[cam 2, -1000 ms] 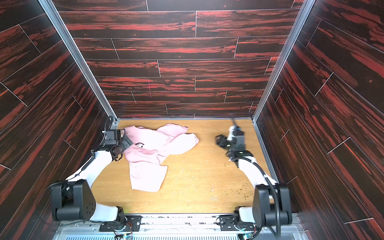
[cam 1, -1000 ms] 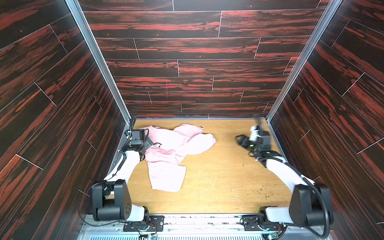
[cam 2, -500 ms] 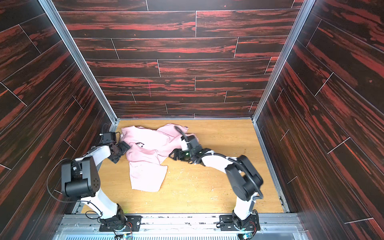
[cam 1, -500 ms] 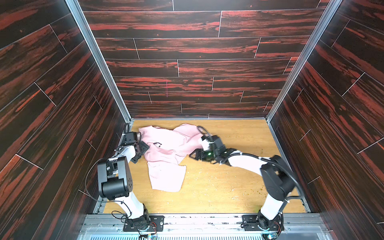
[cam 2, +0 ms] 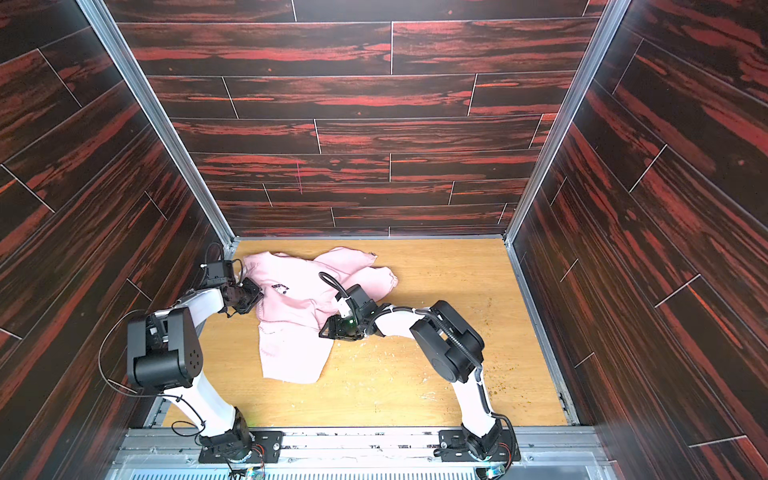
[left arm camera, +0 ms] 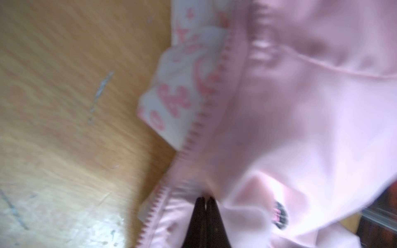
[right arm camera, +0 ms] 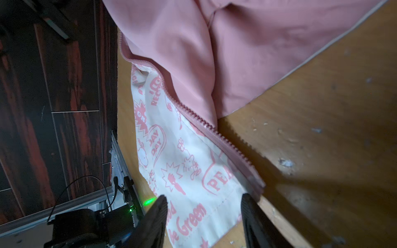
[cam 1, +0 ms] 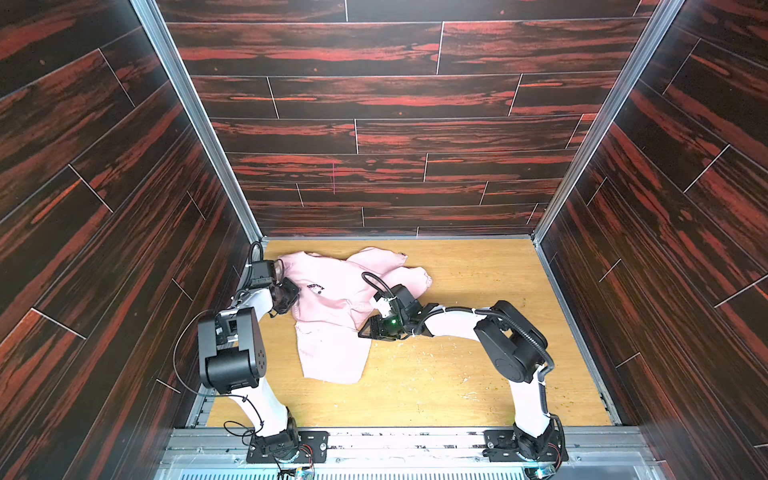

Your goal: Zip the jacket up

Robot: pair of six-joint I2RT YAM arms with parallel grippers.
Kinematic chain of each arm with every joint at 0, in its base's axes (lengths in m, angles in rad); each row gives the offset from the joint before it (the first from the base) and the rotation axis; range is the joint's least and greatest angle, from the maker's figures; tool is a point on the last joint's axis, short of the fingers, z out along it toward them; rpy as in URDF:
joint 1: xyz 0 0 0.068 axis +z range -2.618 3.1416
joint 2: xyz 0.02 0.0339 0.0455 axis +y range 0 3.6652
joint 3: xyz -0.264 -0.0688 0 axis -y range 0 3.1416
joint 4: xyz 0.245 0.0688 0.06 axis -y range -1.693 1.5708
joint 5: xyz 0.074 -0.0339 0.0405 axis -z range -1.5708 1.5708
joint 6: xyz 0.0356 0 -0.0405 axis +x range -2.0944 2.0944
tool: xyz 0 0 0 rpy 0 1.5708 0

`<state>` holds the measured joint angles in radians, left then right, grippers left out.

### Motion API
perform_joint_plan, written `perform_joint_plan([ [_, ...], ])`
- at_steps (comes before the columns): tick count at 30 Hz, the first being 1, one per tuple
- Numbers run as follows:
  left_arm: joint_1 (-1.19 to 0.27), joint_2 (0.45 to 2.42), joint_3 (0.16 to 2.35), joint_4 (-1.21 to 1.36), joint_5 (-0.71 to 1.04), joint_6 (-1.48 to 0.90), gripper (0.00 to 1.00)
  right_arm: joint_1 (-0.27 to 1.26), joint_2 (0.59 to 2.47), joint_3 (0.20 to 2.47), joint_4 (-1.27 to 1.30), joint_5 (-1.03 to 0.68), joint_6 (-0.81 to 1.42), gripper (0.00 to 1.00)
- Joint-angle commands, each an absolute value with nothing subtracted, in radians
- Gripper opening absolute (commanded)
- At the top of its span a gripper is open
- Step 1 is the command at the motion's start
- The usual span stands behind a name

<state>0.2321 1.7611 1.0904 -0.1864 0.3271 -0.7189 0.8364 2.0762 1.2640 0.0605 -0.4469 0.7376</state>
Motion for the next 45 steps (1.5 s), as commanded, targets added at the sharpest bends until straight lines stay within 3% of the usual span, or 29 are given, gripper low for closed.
perform_joint_plan([
  [1,0.224,1.697,1.112,-0.189,0.393,-0.729,0.0,0.847,2.13,1.29,0.052,-0.474,0.751,0.43],
  [7,0.16,1.667,1.206,-0.242,0.419,-0.713,0.0,0.847,2.075,1.276,0.044,-0.453,0.735,0.0],
  [11,0.124,1.658,1.292,-0.347,0.353,-0.678,0.0,0.845,1.991,1.248,0.029,-0.405,0.714,0.0],
  [12,0.128,1.651,1.292,-0.361,0.32,-0.684,0.05,0.844,1.968,1.242,0.019,-0.39,0.705,0.0],
  [16,0.165,1.626,1.25,-0.399,0.202,-0.701,0.52,0.843,1.889,1.205,-0.01,-0.325,0.683,0.0],
  [18,0.192,1.626,1.213,-0.384,0.191,-0.712,0.63,0.84,1.851,1.181,-0.019,-0.3,0.674,0.0],
  [21,0.232,1.633,1.16,-0.353,0.187,-0.714,0.71,0.838,1.804,1.16,-0.049,-0.275,0.659,0.0],
  [22,0.243,1.636,1.138,-0.333,0.193,-0.713,0.72,0.836,1.791,1.155,-0.057,-0.27,0.654,0.03],
  [25,0.276,1.66,1.084,-0.253,0.234,-0.715,0.77,0.836,1.747,1.122,-0.067,-0.252,0.648,0.41],
  [27,0.291,1.681,1.036,-0.143,0.289,-0.722,0.78,0.836,1.719,1.098,-0.063,-0.247,0.647,0.57],
  [31,0.293,1.72,0.937,0.132,0.374,-0.743,0.79,0.834,1.698,1.073,-0.055,-0.257,0.65,0.68],
  [37,0.293,1.818,0.86,0.389,0.436,-0.774,0.78,0.833,1.687,1.069,-0.064,-0.252,0.652,0.7],
  [39,0.294,1.846,0.853,0.438,0.46,-0.792,0.73,0.833,1.691,1.069,-0.064,-0.252,0.653,0.7],
  [42,0.293,1.834,0.853,0.478,0.494,-0.82,0.36,0.833,1.712,1.072,-0.054,-0.263,0.662,0.69],
  [45,0.285,1.759,0.88,0.397,0.484,-0.799,0.11,0.833,1.735,1.066,-0.023,-0.276,0.68,0.68],
])
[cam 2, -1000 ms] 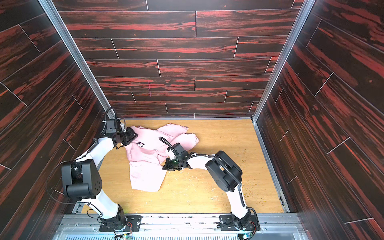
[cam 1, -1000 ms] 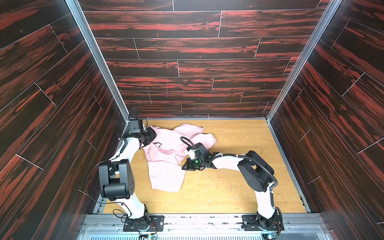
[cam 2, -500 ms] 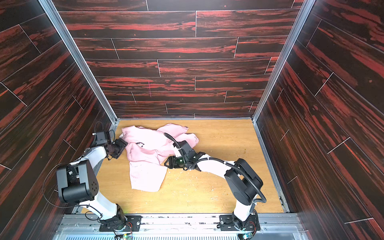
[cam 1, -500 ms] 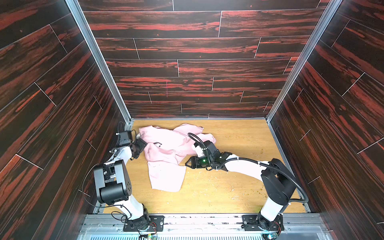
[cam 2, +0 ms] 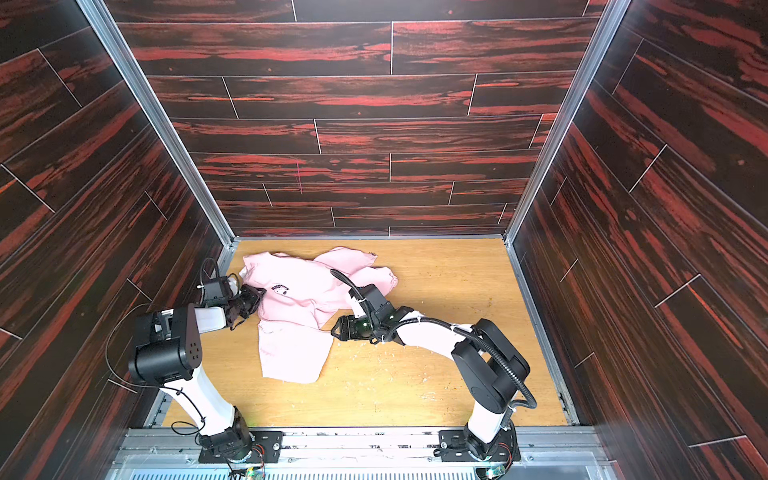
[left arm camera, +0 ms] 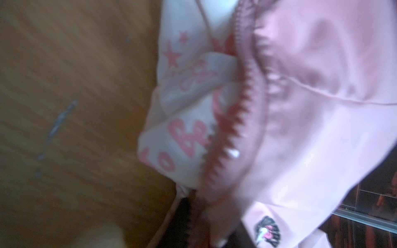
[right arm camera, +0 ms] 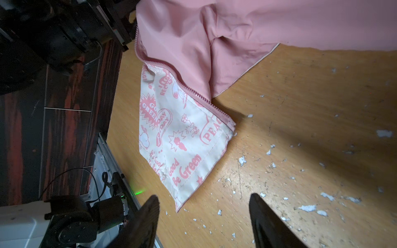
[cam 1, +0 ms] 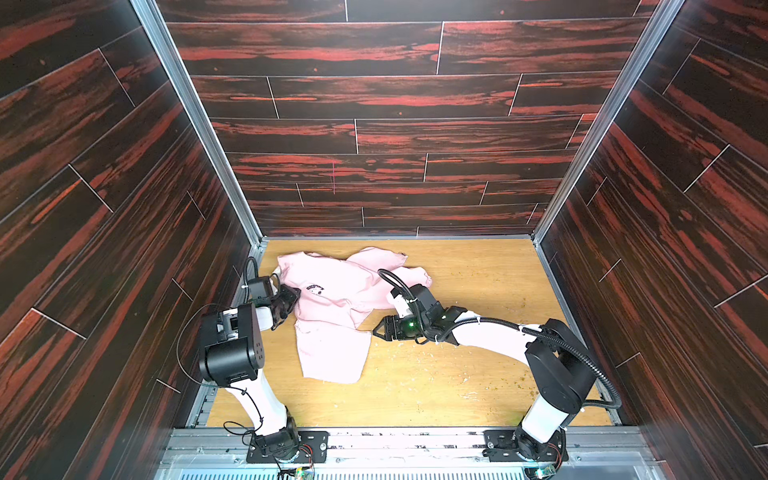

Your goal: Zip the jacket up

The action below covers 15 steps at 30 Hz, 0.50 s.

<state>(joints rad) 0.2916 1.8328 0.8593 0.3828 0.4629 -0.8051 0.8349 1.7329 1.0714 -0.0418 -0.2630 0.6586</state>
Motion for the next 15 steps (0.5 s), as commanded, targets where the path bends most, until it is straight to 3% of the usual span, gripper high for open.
perform_joint_plan([
  [1,0.278,1.718,0.904,0.311,0.475,-0.771,0.06,0.831,1.744,1.065,-0.012,-0.282,0.685,0.68],
  [8,0.153,1.584,1.083,-0.086,0.429,-0.605,0.0,0.812,1.782,1.068,0.045,-0.3,0.706,0.7],
  [15,0.017,1.515,1.161,-0.126,0.443,-0.68,0.0,0.763,1.831,1.031,0.17,-0.404,0.779,0.74],
])
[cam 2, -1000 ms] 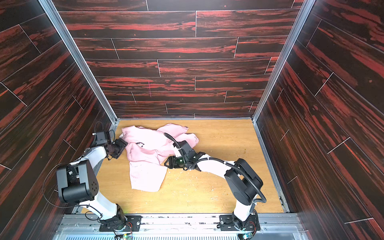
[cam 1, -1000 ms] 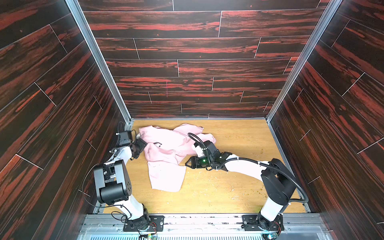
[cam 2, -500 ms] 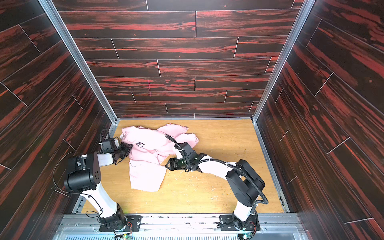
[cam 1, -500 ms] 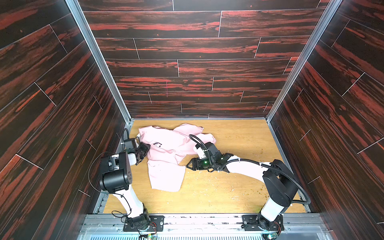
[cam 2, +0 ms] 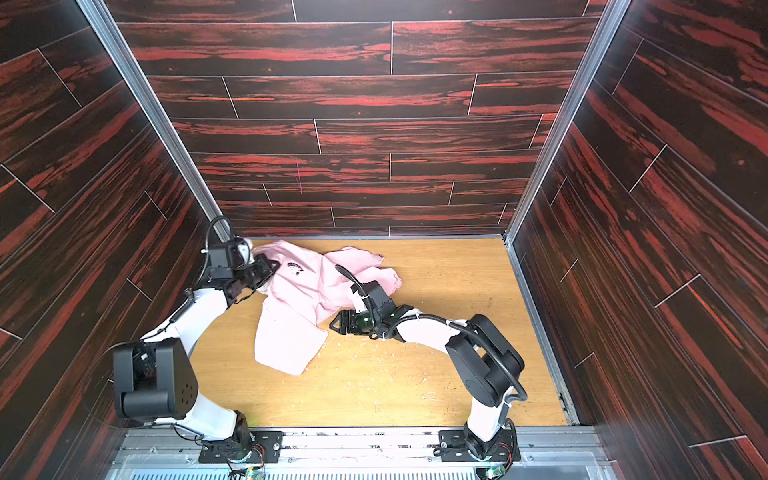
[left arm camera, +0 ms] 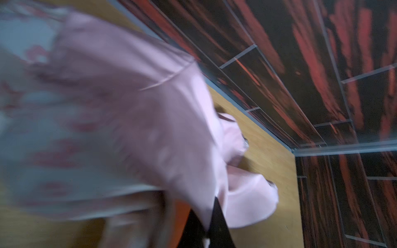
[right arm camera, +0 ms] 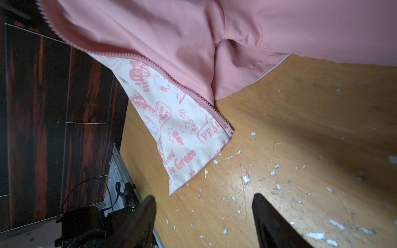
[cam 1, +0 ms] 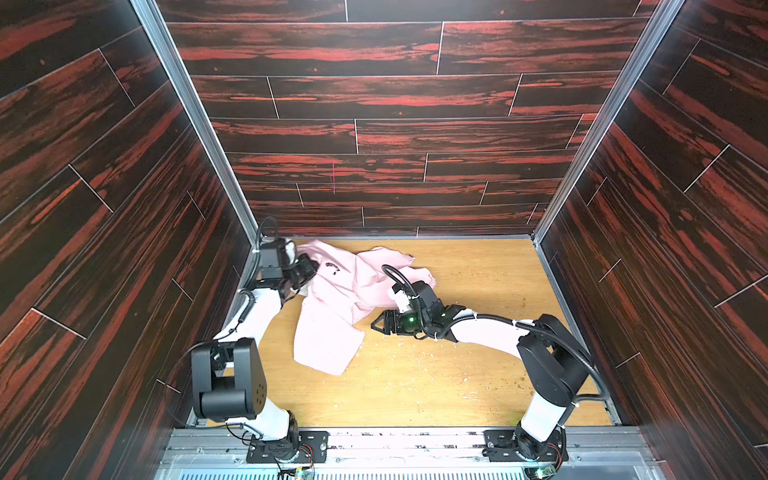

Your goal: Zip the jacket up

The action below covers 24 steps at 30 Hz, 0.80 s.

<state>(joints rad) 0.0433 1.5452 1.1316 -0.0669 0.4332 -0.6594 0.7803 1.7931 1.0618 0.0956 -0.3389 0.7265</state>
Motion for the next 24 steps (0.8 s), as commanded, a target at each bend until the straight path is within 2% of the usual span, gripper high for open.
perform_joint_plan([
  [1,-0.014,1.518,1.179,-0.131,0.447,-0.685,0.0,0.755,1.828,1.016,0.198,-0.415,0.793,0.74],
  [8,-0.205,1.601,1.371,-0.167,0.438,-0.715,0.0,0.712,1.726,0.927,0.207,-0.364,0.762,0.74],
  [16,-0.371,1.799,1.661,-0.091,0.491,-0.813,0.0,0.608,1.55,0.812,0.209,-0.31,0.742,0.73],
  [24,-0.517,2.08,2.018,-0.063,0.529,-0.873,0.0,0.515,1.292,0.768,0.002,-0.2,0.615,0.75],
])
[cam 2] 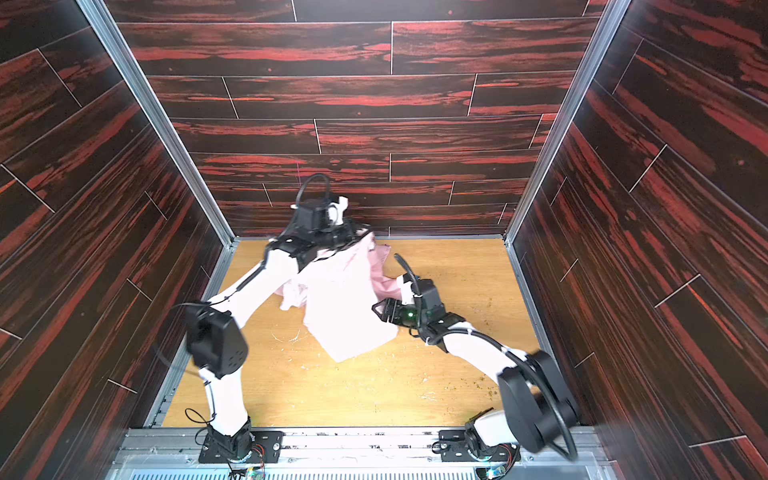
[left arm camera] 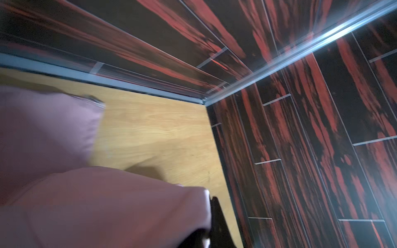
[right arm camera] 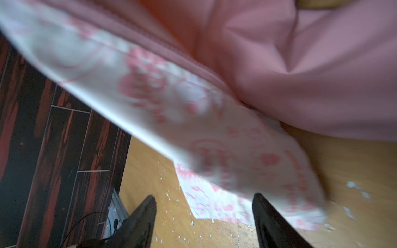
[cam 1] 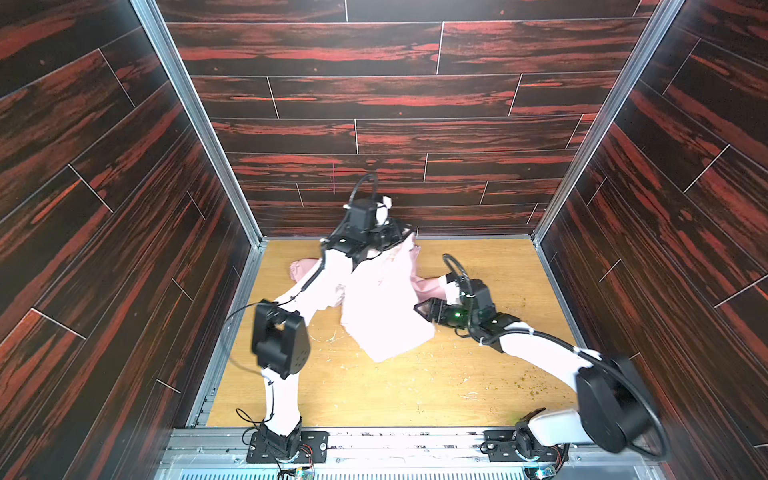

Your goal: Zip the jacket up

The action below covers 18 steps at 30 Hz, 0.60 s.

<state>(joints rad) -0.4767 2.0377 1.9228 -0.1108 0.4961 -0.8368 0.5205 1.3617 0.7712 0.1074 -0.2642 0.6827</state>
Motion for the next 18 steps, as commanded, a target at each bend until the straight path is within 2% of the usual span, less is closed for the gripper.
perform_joint_plan([
  [1,-0.529,2.11,2.058,-0.093,0.522,-0.856,0.0,0.514,1.273,0.77,-0.024,-0.179,0.598,0.76],
  [2,-0.536,2.131,2.085,-0.123,0.51,-0.837,0.0,0.515,1.262,0.773,-0.052,-0.16,0.588,0.76],
  [3,-0.54,2.149,2.097,-0.142,0.485,-0.826,0.07,0.515,1.253,0.776,-0.083,-0.133,0.579,0.77],
  [5,-0.538,2.171,2.096,-0.171,0.443,-0.82,0.25,0.515,1.249,0.775,-0.129,-0.092,0.569,0.77],
  [7,-0.535,2.17,2.082,-0.225,0.399,-0.788,0.48,0.515,1.245,0.762,-0.152,-0.057,0.563,0.77],
  [9,-0.533,2.134,2.028,-0.251,0.365,-0.761,0.62,0.515,1.24,0.753,-0.178,-0.011,0.566,0.77],
  [12,-0.514,2.027,1.887,-0.25,0.297,-0.75,0.69,0.515,1.226,0.748,-0.204,0.05,0.568,0.77],
  [18,-0.425,1.77,1.525,-0.235,0.17,-0.822,0.71,0.505,1.248,0.789,-0.248,0.117,0.548,0.78],
])
